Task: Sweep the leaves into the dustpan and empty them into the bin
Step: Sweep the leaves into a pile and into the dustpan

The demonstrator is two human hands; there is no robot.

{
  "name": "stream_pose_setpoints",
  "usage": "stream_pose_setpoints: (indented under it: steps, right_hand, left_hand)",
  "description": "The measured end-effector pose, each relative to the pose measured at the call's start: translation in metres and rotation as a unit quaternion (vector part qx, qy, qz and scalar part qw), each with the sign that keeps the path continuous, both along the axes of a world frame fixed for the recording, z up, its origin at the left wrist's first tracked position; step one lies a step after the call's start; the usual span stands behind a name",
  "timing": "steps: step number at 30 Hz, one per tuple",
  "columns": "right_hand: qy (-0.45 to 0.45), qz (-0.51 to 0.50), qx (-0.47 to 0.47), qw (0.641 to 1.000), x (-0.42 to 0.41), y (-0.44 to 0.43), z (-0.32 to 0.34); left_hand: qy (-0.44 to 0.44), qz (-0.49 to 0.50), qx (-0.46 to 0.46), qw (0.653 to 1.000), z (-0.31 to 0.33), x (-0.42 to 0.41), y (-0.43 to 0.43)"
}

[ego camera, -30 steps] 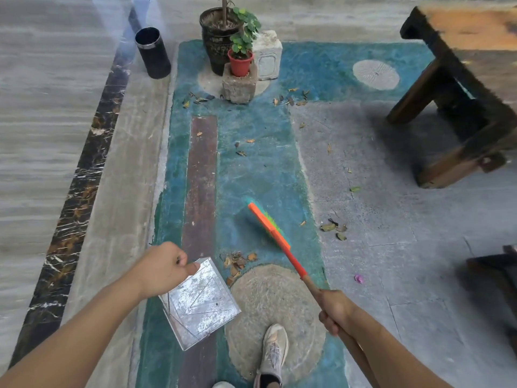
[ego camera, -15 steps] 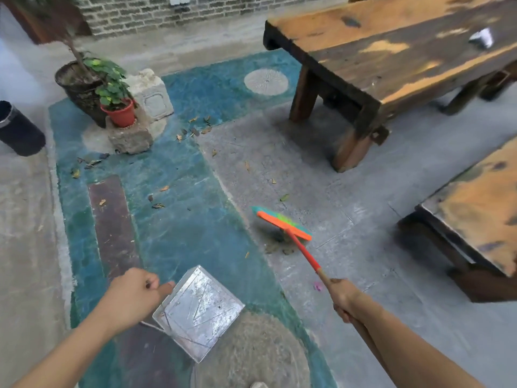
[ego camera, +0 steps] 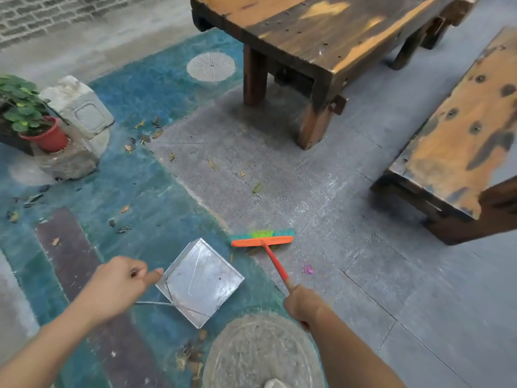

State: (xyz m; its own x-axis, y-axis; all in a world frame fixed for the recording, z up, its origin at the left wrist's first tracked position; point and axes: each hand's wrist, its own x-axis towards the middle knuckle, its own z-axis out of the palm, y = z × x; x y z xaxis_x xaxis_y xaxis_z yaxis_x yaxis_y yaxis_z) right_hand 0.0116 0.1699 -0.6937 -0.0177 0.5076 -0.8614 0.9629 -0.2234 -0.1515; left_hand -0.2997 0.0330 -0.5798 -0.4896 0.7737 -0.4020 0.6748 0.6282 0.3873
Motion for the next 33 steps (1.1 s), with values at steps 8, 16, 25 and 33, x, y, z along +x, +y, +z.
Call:
stream_pose_setpoints:
  steps: [8,16,25,33]
  right_hand:
    - [-0.006,-0.075,-0.037,0.997,-0.024,-0.033,0.029]
    - [-0.007,-0.142,0.044,0.989,-0.081,-0.048,-0.003]
    - [-0.017,-0.091,-0.024,0.995,-0.116,-0.134,0.003]
    - [0.063,-0.317,-0.012,0.946,-0.086,-0.111,0.023]
  left_hand:
    - [-0.023,-0.125,-0.034,0.991,0.017,-0.048,0.002]
    - [-0.042,-0.183,-0.033,0.982,-0.022,-0.084,-0.007]
    - [-0.042,-0.109,-0.008,0.993,-0.048,-0.112,-0.005]
    - [-0.04,-0.104,0.01,0.994,-0.051,-0.126,0.011]
